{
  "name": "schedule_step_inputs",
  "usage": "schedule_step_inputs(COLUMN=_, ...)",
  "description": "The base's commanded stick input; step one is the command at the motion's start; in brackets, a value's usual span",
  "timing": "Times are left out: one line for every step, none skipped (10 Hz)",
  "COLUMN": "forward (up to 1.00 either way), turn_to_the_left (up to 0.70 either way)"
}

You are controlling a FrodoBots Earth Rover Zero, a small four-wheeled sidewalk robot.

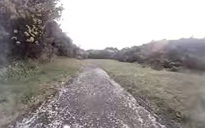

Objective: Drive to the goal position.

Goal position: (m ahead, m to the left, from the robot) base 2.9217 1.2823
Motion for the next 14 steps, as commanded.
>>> schedule_step_inputs(forward=0.7, turn_to_the_left=0.0)
schedule_step_inputs(forward=0.7, turn_to_the_left=0.0)
schedule_step_inputs(forward=0.7, turn_to_the_left=0.0)
schedule_step_inputs(forward=0.7, turn_to_the_left=0.0)
schedule_step_inputs(forward=0.7, turn_to_the_left=0.0)
schedule_step_inputs(forward=0.7, turn_to_the_left=0.0)
schedule_step_inputs(forward=0.7, turn_to_the_left=0.0)
schedule_step_inputs(forward=0.7, turn_to_the_left=0.0)
schedule_step_inputs(forward=0.7, turn_to_the_left=0.0)
schedule_step_inputs(forward=0.7, turn_to_the_left=0.0)
schedule_step_inputs(forward=0.7, turn_to_the_left=0.0)
schedule_step_inputs(forward=0.7, turn_to_the_left=0.04)
schedule_step_inputs(forward=0.7, turn_to_the_left=0.07)
schedule_step_inputs(forward=0.7, turn_to_the_left=0.11)
